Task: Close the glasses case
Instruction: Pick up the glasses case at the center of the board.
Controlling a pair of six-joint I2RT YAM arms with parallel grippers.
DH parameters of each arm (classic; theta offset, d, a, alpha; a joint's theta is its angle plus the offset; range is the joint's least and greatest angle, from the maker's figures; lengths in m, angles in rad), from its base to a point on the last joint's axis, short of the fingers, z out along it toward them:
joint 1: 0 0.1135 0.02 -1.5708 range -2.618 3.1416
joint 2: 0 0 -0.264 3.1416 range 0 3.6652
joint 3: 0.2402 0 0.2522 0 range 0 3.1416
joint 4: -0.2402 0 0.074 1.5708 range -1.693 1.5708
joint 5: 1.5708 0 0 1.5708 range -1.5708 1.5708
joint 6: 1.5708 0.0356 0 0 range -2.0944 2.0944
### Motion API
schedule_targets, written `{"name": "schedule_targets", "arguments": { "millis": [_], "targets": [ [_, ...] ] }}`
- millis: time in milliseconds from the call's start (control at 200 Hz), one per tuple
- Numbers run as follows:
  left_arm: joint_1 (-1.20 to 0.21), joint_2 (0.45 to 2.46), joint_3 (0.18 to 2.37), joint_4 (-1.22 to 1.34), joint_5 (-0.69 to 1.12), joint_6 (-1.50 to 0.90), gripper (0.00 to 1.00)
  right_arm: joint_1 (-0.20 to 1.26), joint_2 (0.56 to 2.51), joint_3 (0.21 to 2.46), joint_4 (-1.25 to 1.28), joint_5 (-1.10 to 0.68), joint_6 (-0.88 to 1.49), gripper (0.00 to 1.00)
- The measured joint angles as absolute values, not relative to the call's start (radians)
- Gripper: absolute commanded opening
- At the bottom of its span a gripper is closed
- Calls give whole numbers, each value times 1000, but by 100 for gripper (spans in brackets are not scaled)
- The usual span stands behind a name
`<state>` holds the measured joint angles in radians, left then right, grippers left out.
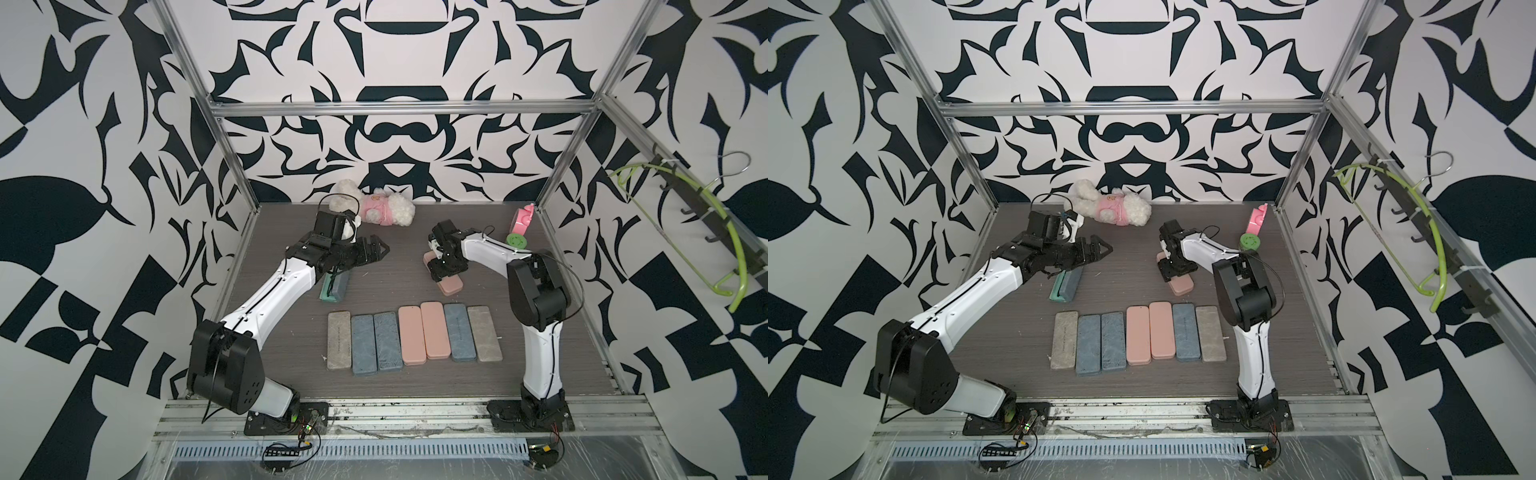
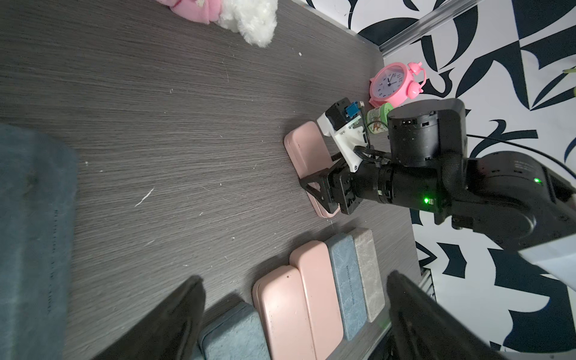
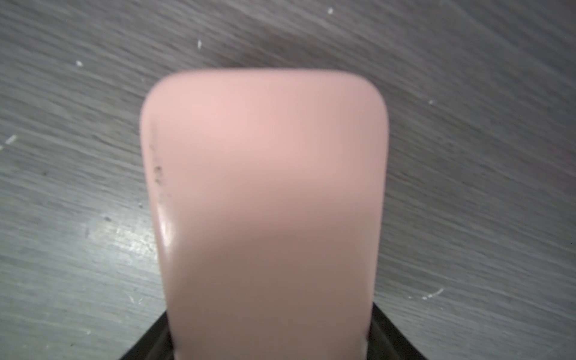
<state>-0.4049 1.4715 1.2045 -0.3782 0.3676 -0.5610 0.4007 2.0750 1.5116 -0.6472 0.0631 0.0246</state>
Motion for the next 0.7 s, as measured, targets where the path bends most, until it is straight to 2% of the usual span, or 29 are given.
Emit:
{"name": "schedule_targets", "arguments": {
  "millis": [185, 490, 700],
  "targets": [
    [-405, 1481, 1205, -378, 382, -565, 96, 377, 1957, 1417, -655, 91, 52, 62],
    [-405, 1481, 1201, -362, 408, -582, 96, 259, 1632, 1290, -725, 149, 117, 59],
    [-407, 1483, 1194, -348, 425, -596, 96, 262, 1473, 1206, -832, 205, 210, 58]
  ]
}}
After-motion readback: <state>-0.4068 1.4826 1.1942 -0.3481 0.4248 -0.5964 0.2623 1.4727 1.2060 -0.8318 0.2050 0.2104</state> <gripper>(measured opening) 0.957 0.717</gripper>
